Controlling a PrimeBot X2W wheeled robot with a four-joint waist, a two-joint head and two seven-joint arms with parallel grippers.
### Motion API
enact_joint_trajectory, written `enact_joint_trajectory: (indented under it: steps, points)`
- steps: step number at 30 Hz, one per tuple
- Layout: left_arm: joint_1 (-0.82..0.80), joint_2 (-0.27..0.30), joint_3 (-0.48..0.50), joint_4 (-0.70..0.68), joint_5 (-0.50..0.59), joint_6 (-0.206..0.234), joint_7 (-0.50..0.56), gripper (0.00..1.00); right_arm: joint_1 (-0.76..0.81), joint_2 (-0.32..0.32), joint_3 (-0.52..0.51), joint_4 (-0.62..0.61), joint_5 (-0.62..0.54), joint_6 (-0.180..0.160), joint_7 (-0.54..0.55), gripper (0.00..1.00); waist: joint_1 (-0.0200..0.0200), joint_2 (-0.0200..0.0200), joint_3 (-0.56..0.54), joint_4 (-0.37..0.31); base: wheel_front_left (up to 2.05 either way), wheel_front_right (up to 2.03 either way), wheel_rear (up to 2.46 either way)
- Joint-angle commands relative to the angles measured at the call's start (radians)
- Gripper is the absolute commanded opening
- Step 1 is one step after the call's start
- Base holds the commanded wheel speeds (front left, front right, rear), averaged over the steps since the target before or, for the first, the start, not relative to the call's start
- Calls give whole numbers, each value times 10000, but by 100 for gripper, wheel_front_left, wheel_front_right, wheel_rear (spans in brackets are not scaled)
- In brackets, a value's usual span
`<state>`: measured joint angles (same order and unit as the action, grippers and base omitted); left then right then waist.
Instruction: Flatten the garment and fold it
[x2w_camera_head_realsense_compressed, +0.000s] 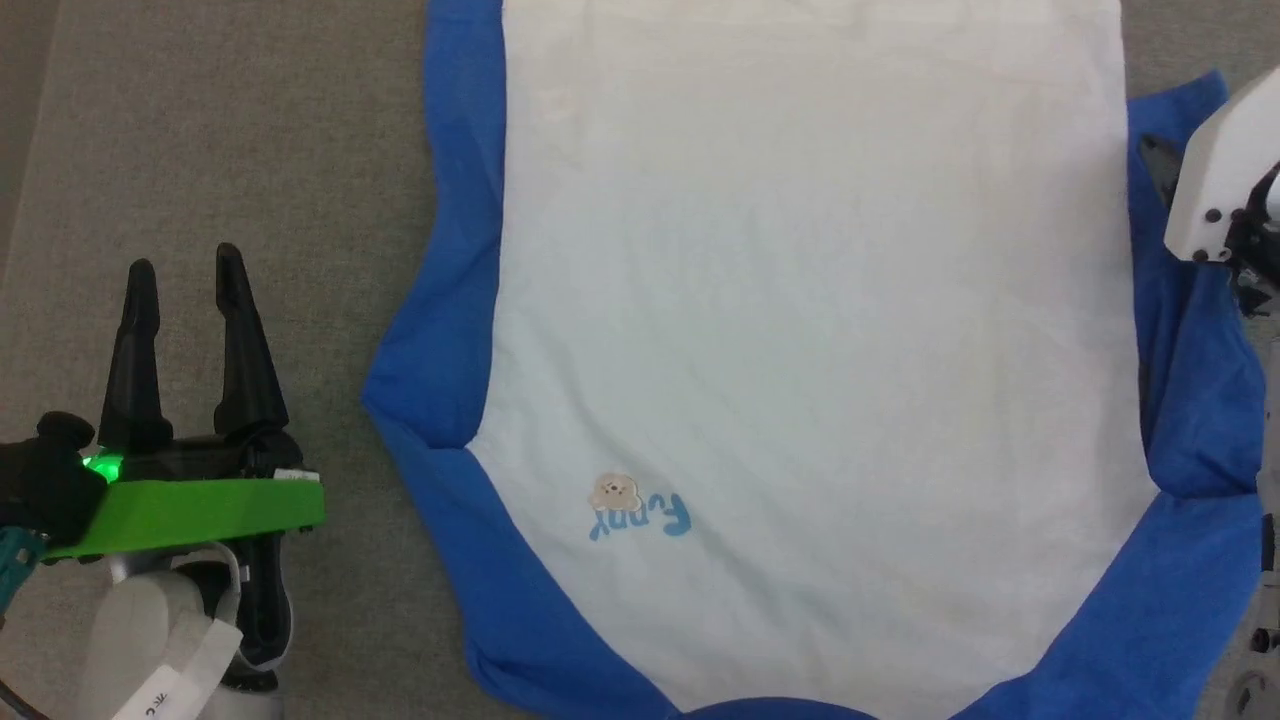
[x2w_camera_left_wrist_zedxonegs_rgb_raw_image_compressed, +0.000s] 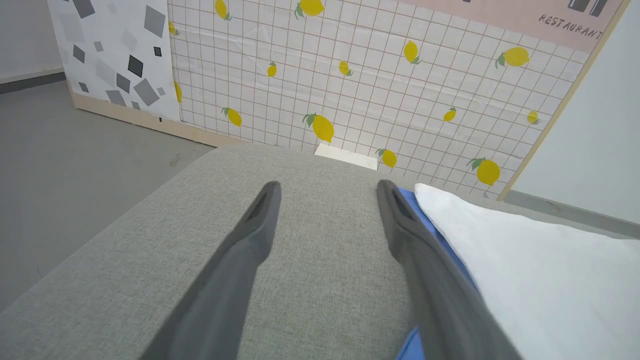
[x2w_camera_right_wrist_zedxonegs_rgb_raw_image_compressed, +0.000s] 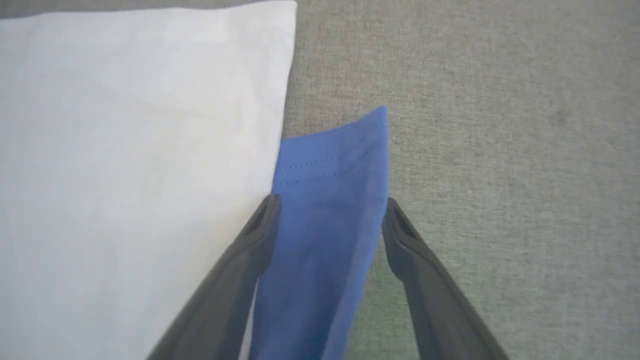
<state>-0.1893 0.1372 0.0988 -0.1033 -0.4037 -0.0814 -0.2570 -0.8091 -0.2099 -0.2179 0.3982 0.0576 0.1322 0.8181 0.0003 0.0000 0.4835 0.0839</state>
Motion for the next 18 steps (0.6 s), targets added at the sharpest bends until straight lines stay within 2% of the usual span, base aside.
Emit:
enact_joint_trajectory:
  steps: [1,2,3,4,5,11,18]
  points:
    - [-188,-74,79,34,71,-92,-46,100,-178,-47,68,119,-47,-15,-13,100,-3,0,235,242,0,0,0]
    - [-186,-118,112,69,95,-129,-46,100,-189,-75,111,245,-52,-15,66,76,-3,0,232,245,0,0,0]
    - [-197,-150,145,68,130,-157,-46,100,-205,-96,155,312,-49,-15,95,33,-3,0,225,240,0,0,0]
    - [-199,-190,165,93,166,-192,-46,100,-230,-114,156,362,-38,-15,63,11,-3,0,197,223,0,0,0]
    - [-206,-218,167,107,201,-219,-46,100,-255,-121,141,395,-21,-15,30,0,-3,0,165,202,0,0,0]
    - [-212,-448,128,286,323,-346,-47,100,-165,-273,-524,263,143,-15,-567,0,-3,0,-435,101,0,0,0]
    - [136,-667,158,493,405,-402,-47,100,789,-1152,-1370,-887,276,-15,-963,0,-3,0,-1754,-194,0,0,0]
